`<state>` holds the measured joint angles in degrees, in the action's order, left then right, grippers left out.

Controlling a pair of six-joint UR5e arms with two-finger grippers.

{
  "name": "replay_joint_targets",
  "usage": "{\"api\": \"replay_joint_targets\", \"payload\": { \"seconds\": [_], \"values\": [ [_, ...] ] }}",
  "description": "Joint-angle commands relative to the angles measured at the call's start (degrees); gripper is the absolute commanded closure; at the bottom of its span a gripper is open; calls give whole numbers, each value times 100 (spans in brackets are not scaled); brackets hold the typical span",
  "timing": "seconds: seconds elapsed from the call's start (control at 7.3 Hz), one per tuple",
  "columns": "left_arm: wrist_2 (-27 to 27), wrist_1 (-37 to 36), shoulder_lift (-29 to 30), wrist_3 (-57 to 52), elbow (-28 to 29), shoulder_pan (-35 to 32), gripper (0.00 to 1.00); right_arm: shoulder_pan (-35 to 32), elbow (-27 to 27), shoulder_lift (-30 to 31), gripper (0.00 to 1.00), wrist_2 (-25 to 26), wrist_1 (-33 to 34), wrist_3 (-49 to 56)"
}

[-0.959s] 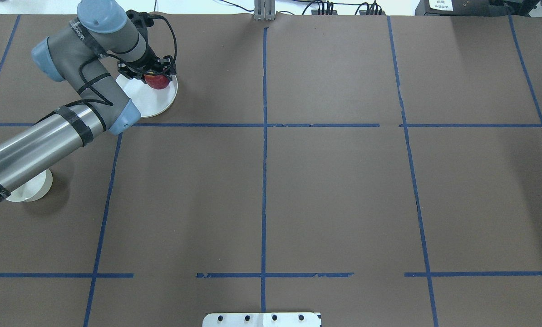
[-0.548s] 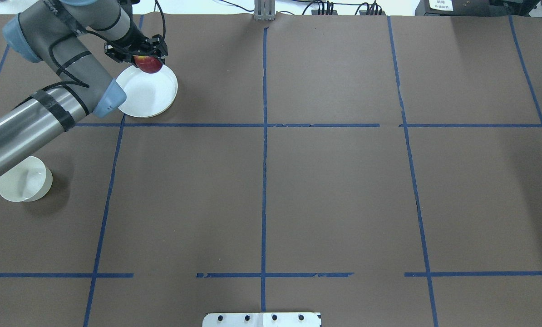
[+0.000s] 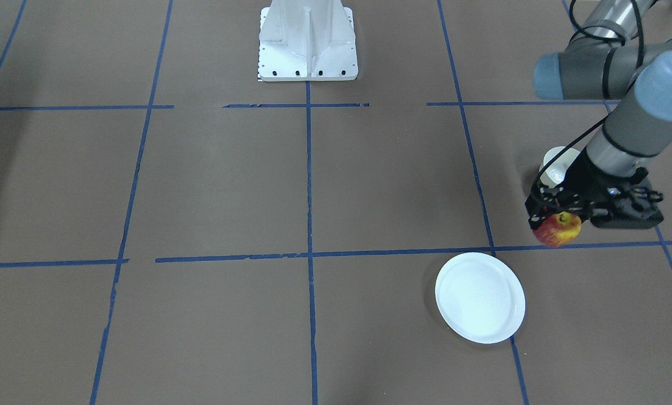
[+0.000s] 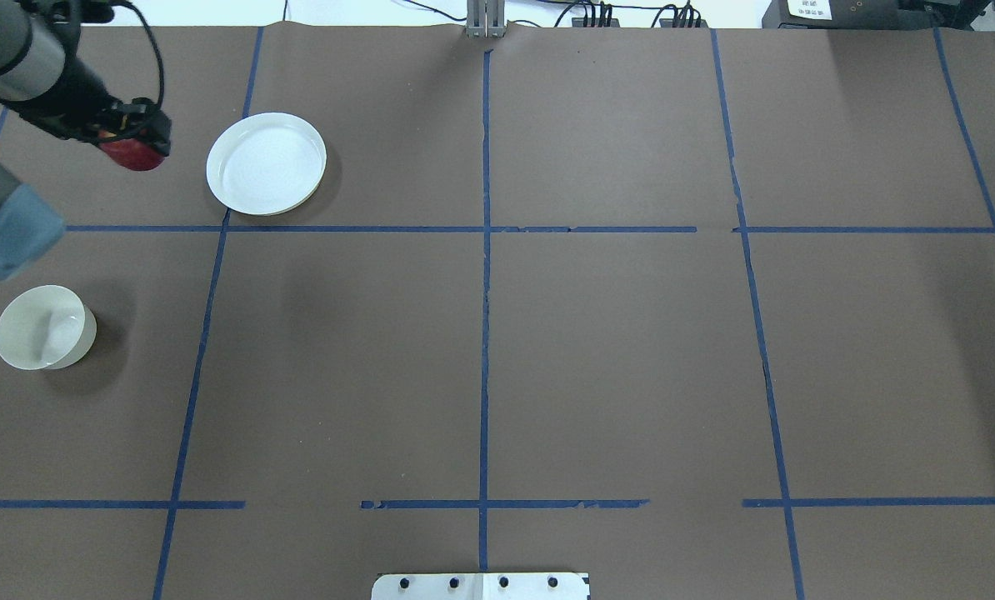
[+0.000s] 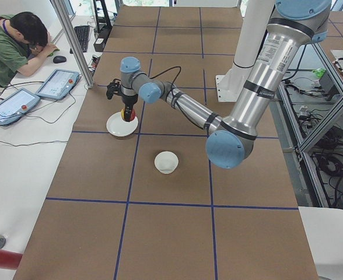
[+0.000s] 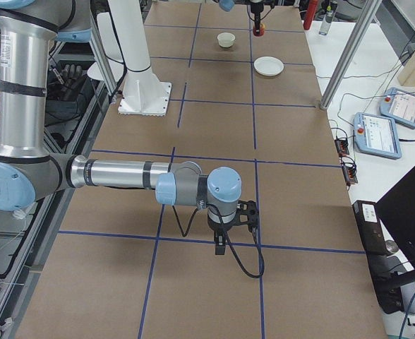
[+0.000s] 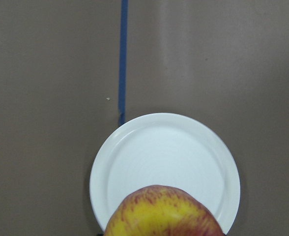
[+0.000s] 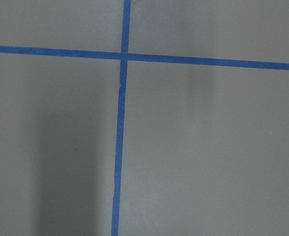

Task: Move apple from plate to bowl
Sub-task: 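Lift the apple with the left gripper and carry it toward the white bowl, then lower the apple into the white bowl and open the left gripper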

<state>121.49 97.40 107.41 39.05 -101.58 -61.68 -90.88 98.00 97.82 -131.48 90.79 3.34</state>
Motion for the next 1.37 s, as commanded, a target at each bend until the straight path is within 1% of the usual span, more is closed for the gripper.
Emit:
{"api": "replay_joint_targets", "payload": {
  "seconds": [0.0,0.14,0.27,0.41,0.55,0.68,0.82,1.1,1.23],
  "values": [
    [6,181,-1839,-913,-1202,-194,70,0,0,0,0,0,0,0],
    [6,1132,-2604,-890,-1215,-212,70,0,0,0,0,0,0,0],
    [-3,2011,-3055,-681,-1006,-213,70,0,0,0,0,0,0,0],
    [-37,2481,-3068,-79,-665,-187,70,0,0,0,0,0,0,0],
    [-55,3112,-3042,388,-296,-125,70,0,0,0,0,0,0,0],
    [-73,3484,-2999,619,-49,-46,70,0,0,0,0,0,0,0],
    [-73,3497,-2833,804,93,163,70,0,0,0,0,0,0,0],
    [-143,3505,-2761,1419,86,734,70,0,0,0,0,0,0,0],
    [-396,3497,-2770,1439,94,850,70,0,0,0,0,0,0,0]
  ]
}}
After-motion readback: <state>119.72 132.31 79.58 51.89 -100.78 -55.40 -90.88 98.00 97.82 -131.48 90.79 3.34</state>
